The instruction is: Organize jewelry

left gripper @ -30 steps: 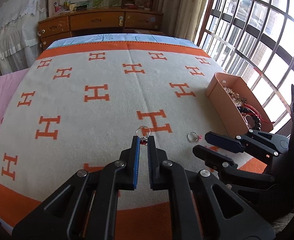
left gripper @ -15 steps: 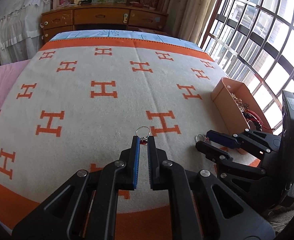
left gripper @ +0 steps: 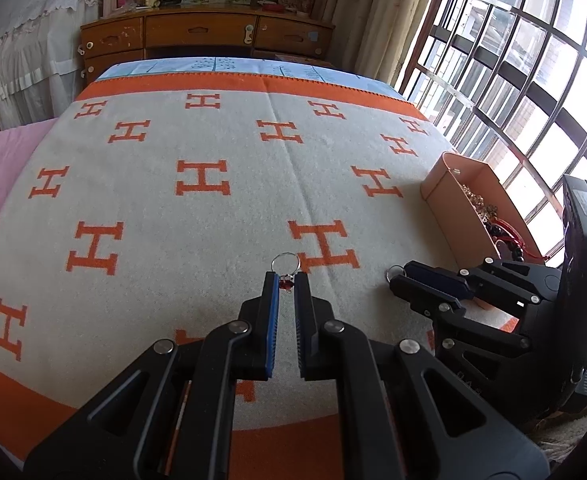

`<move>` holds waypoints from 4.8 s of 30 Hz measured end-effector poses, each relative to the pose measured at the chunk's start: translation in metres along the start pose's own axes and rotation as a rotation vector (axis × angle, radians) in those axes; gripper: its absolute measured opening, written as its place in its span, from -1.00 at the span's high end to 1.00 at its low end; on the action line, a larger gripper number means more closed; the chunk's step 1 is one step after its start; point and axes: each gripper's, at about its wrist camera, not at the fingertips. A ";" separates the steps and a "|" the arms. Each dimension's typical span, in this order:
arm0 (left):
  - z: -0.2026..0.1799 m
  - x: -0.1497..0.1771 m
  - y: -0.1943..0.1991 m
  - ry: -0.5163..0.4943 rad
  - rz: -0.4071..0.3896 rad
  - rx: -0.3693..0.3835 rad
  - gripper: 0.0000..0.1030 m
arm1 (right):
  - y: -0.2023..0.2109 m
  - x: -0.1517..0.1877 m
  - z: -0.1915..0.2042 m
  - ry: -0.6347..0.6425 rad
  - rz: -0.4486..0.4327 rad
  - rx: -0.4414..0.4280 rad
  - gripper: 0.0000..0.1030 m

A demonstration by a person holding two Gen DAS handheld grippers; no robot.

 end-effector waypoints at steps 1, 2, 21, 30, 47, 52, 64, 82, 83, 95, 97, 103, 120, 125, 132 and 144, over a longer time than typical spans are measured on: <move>-0.002 -0.001 0.000 -0.004 -0.001 0.000 0.89 | 0.001 0.000 -0.001 -0.007 0.000 -0.005 0.79; -0.004 -0.002 0.001 -0.009 -0.001 0.000 0.89 | 0.002 0.001 -0.002 -0.014 0.000 -0.010 0.83; -0.074 -0.029 0.013 -0.145 -0.023 0.029 0.89 | 0.092 0.003 -0.046 -0.138 -0.204 -0.034 0.83; -0.139 -0.071 0.003 -0.234 -0.051 0.117 0.89 | 0.144 0.003 -0.146 -0.316 -0.274 0.105 0.83; -0.215 -0.096 -0.093 -0.303 0.085 0.183 0.89 | 0.085 0.014 -0.251 -0.507 -0.130 0.071 0.83; -0.214 -0.092 -0.102 -0.324 0.093 0.109 0.14 | 0.067 0.015 -0.241 -0.497 -0.088 0.095 0.72; -0.181 -0.094 -0.084 -0.241 0.055 0.068 -0.39 | 0.063 0.023 -0.231 -0.537 -0.078 0.078 0.50; -0.142 -0.060 -0.024 -0.150 -0.008 -0.123 -0.40 | 0.084 0.035 -0.173 -0.511 -0.060 0.042 0.45; -0.139 -0.057 -0.019 -0.148 -0.015 -0.132 -0.40 | 0.088 0.035 -0.168 -0.507 -0.063 0.036 0.42; -0.118 -0.026 0.063 -0.157 -0.088 -0.300 -0.41 | 0.155 0.018 -0.106 -0.428 -0.152 0.036 -0.21; -0.115 -0.025 0.078 -0.146 -0.120 -0.342 -0.41 | 0.170 0.013 -0.099 -0.426 -0.173 0.027 -0.23; -0.110 -0.029 0.120 -0.101 -0.174 -0.335 -0.51 | 0.214 0.003 -0.081 -0.402 -0.191 0.033 -0.37; -0.135 -0.020 0.152 -0.012 -0.134 -0.244 -0.54 | 0.305 0.018 -0.052 -0.370 -0.275 0.125 -0.67; -0.140 -0.017 0.162 0.005 -0.169 -0.235 -0.54 | 0.313 0.027 -0.055 -0.390 -0.275 0.107 -0.70; -0.142 -0.016 0.158 0.001 -0.134 -0.260 -0.63 | 0.303 0.030 -0.059 -0.410 -0.251 0.079 -0.70; -0.145 -0.016 0.150 -0.021 -0.111 -0.261 -0.64 | 0.293 0.028 -0.068 -0.442 -0.237 0.069 -0.70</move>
Point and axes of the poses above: each gripper's, at about its wrist camera, not at the fingertips, and y roughly against the way its jaws point, z to its left, x to its underside, and after that the axes turned 4 degrees about x, right-handed
